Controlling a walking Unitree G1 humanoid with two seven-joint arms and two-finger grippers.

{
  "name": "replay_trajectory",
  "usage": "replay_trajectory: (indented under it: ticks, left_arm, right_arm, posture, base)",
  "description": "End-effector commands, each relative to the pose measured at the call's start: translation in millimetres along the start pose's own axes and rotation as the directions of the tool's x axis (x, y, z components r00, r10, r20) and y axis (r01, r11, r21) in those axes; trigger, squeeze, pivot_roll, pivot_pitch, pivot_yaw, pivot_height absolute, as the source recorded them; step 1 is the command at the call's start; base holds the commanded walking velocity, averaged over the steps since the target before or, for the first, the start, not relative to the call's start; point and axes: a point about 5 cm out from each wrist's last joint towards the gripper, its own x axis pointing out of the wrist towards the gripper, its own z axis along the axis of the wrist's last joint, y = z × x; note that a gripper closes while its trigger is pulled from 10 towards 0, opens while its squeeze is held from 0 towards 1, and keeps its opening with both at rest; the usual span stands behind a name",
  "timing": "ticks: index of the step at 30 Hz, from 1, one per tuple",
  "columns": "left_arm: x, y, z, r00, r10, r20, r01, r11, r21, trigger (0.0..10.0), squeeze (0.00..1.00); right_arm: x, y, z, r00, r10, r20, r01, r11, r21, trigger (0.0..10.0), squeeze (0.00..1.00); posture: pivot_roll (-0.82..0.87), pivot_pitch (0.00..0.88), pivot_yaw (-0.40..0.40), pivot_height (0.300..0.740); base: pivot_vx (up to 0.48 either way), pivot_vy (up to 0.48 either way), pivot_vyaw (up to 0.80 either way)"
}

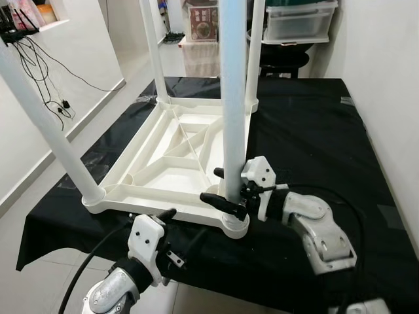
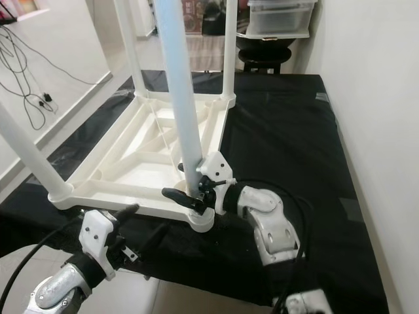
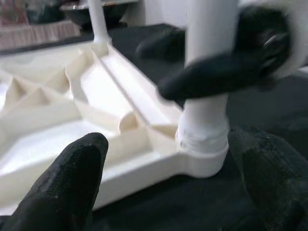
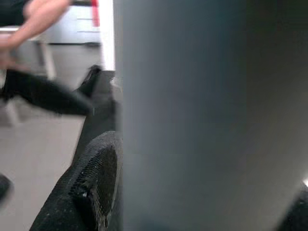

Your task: Building children table

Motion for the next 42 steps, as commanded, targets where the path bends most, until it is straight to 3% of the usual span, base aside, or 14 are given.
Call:
replay_trajectory:
  ticks: [1, 5, 6, 19, 21, 22, 23, 32, 33, 34, 35, 37, 38, 42]
  left_arm:
    - [-1.5, -4.6, 0, 1.0, -0.004, -0.026, 0.004, 1.0, -0.003, 10.0, 0.0]
    - [2.7, -5.5, 5, 0.999, 0.019, -0.034, -0.02, 1.0, -0.019, 10.0, 0.0]
    - [3.3, -4.7, 5, 0.998, 0.041, -0.041, -0.043, 0.999, -0.032, 10.0, 0.0]
    - [7.4, 2.7, -2, 0.987, 0.108, -0.121, -0.11, 0.994, -0.013, 10.0, 0.0]
    - [5.3, 4.7, -1, 0.985, 0.121, -0.126, -0.125, 0.992, -0.022, 10.0, 0.0]
    - [5.3, 4.7, -1, 0.985, 0.121, -0.126, -0.125, 0.992, -0.022, 10.0, 0.0]
    - [4.5, 4.5, 1, 0.985, 0.124, -0.123, -0.128, 0.991, -0.024, 10.0, 0.0]
    - [11.4, -6.8, 24, 0.987, 0.151, -0.062, -0.156, 0.985, -0.075, 10.0, 0.0]
    - [11.1, -9.0, 26, 0.986, 0.154, -0.056, -0.158, 0.985, -0.067, 10.0, 0.0]
    - [11.1, -9.0, 26, 0.986, 0.154, -0.056, -0.158, 0.985, -0.067, 10.0, 0.0]
    - [10.7, -10.2, 23, 0.985, 0.16, -0.07, -0.166, 0.983, -0.074, 10.0, 0.0]
    - [10.3, -11.3, 20, 0.983, 0.165, -0.085, -0.171, 0.982, -0.079, 10.0, 0.0]
    - [10.3, -11.6, 18, 0.983, 0.159, -0.091, -0.166, 0.983, -0.075, 10.0, 0.0]
    - [9.4, -8.6, 17, 0.984, 0.152, -0.093, -0.158, 0.986, -0.06, 10.0, 0.0]
  right_arm:
    - [3.3, 1.4, 0, 0.996, 0.085, 0.009, -0.086, 0.996, 0.006, 10.0, 0.0]
    - [-3.6, -3.0, -3, 0.99, 0.137, 0.046, -0.14, 0.988, 0.072, 9.4, 0.0]
    - [-8.0, 0.9, -7, 0.986, 0.155, 0.058, -0.16, 0.983, 0.088, 0.0, 0.0]
    - [-17.8, 7.7, -22, 0.993, -0.112, 0.035, 0.106, 0.982, 0.157, 0.0, 0.0]
    - [-16.9, 19.8, -32, 0.804, -0.585, -0.108, 0.595, 0.793, 0.13, 0.0, 0.0]
    - [-16.9, 19.8, -32, 0.804, -0.585, -0.108, 0.595, 0.793, 0.13, 0.0, 0.0]
    - [-26.3, 22.5, -34, 0.647, -0.744, -0.169, 0.761, 0.643, 0.083, 0.0, 0.0]
    - [-7.0, 52.8, -18, 0.725, -0.682, -0.094, 0.688, 0.723, 0.06, 0.0, 0.0]
    - [-11.4, 49.1, -17, 0.705, -0.703, -0.091, 0.709, 0.702, 0.068, 4.2, 0.0]
    - [-11.4, 49.1, -17, 0.705, -0.703, -0.091, 0.709, 0.702, 0.068, 4.2, 0.0]
    - [-12.4, 48.2, -17, 0.72, -0.689, -0.083, 0.694, 0.714, 0.093, 10.0, 0.0]
    - [-13.8, 48.7, -15, 0.725, -0.685, -0.072, 0.689, 0.717, 0.105, 10.0, 0.0]
    - [-13.3, 49.3, -9, 0.752, -0.658, -0.041, 0.657, 0.743, 0.124, 10.0, 1.0]
    - [-11.9, 53.1, 2, 0.799, -0.601, 0.009, 0.591, 0.788, 0.172, 10.0, 1.0]
  posture:
    - [0.06, 0.021, 0.113, 0.74]
    - [0.05, 0.019, 0.116, 0.74]
    - [0.03, 0.007, 0.12, 0.74]
    - [-0.02, 0.0, 0.101, 0.74]
    - [-0.04, 0.0, 0.101, 0.74]
    - [-0.04, 0.0, 0.101, 0.74]
    - [-0.04, 0.0, 0.103, 0.74]
    - [-0.06, 0.022, 0.11, 0.74]
    - [-0.07, 0.038, 0.115, 0.74]
    - [-0.07, 0.038, 0.115, 0.74]
    - [-0.07, 0.05, 0.123, 0.74]
    - [-0.08, 0.055, 0.126, 0.74]
    - [-0.08, 0.059, 0.135, 0.74]
    - [-0.08, 0.072, 0.138, 0.74]
  base:
    - [0.0, 0.0, 0.0]
    - [0.0, 0.0, 0.0]
    - [0.0, 0.0, 0.0]
    - [0.0, 0.0, 0.0]
    - [0.0, 0.0, 0.0]
    - [0.0, 0.0, 0.0]
    - [0.0, 0.0, 0.0]
    - [0.0, 0.0, 0.0]
    - [0.0, 0.0, 0.0]
    - [0.0, 0.0, 0.0]
    - [0.0, 0.0, 0.0]
    - [0.0, 0.0, 0.0]
    - [0.0, 0.0, 0.0]
    - [0.0, 0.0, 0.0]
